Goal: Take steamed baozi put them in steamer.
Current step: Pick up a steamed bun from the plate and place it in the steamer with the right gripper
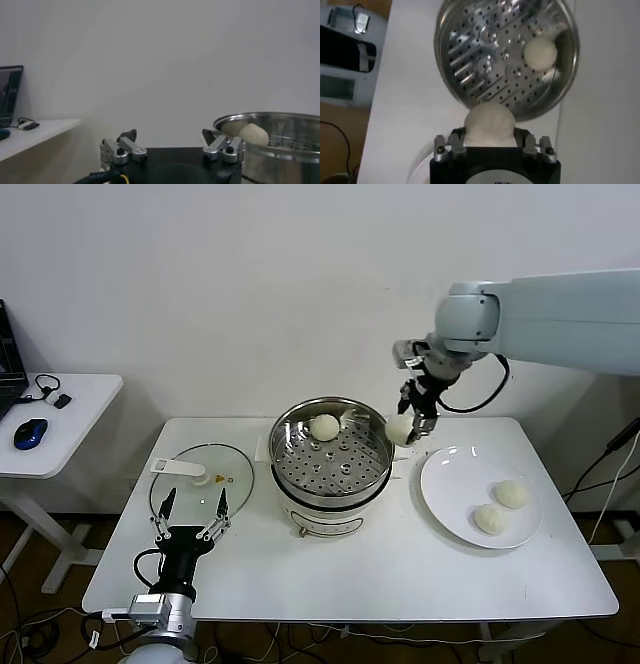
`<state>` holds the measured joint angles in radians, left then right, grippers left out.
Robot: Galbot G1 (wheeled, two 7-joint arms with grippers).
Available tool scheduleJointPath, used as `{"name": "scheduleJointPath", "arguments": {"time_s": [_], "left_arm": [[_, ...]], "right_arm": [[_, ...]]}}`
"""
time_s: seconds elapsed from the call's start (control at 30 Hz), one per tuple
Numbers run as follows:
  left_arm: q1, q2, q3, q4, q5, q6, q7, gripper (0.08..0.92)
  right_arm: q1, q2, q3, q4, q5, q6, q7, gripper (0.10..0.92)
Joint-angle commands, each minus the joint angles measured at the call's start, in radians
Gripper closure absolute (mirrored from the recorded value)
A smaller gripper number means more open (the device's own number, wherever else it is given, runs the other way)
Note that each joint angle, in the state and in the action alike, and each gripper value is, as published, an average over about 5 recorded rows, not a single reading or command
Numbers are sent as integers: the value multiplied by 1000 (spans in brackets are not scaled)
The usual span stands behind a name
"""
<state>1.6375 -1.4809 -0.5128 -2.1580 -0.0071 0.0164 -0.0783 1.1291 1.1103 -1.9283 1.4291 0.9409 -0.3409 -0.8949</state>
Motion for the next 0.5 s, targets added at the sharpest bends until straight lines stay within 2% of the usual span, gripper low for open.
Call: {"name": "scheduleJointPath", "arguments": {"time_s": [0.03, 0.2, 0.5], "left_arm": [[8, -4, 3, -13, 5, -1, 0, 177], [17, -6, 3, -21, 7, -2, 0, 177], [16, -7, -3, -25, 6, -1, 1, 177]], "right_arm": [[-97, 175, 134, -78, 77, -67, 46, 366], [-216, 243, 195, -212, 46, -74, 50, 364], [-365, 332, 261, -366, 2, -89, 53, 364]]}}
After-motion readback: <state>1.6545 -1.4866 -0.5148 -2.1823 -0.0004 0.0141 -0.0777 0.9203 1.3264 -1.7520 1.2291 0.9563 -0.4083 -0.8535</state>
